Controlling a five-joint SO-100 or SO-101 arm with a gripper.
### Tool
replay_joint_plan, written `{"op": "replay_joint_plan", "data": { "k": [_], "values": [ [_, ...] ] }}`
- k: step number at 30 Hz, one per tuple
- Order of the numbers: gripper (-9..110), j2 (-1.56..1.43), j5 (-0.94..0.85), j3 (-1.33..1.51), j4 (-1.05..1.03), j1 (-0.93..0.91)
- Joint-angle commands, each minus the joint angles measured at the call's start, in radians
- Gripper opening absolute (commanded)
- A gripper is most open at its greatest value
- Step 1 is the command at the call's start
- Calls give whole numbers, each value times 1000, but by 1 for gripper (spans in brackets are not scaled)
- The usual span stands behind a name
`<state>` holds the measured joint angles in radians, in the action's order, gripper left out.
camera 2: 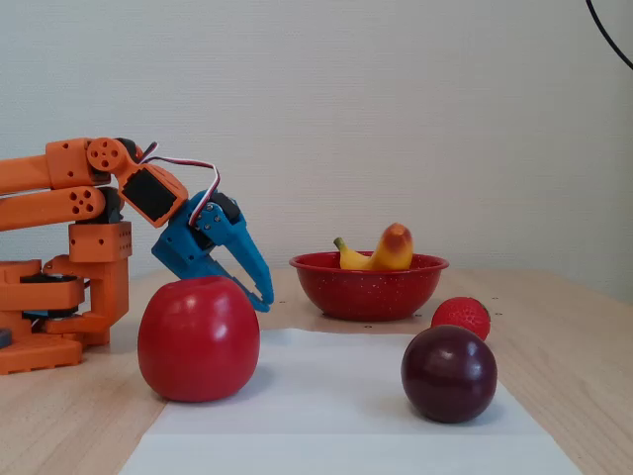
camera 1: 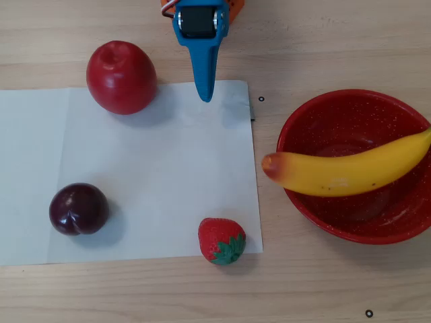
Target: Grasp the banana and put it in the red bowl
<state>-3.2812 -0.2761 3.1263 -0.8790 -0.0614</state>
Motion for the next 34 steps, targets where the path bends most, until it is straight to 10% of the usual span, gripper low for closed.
{"op": "replay_joint_plan", "data": {
  "k": [1,34],
  "values": [
    [0,-12,14,14,-34,-12],
    [0,-11,0,14,-41,-11]
  ]
}}
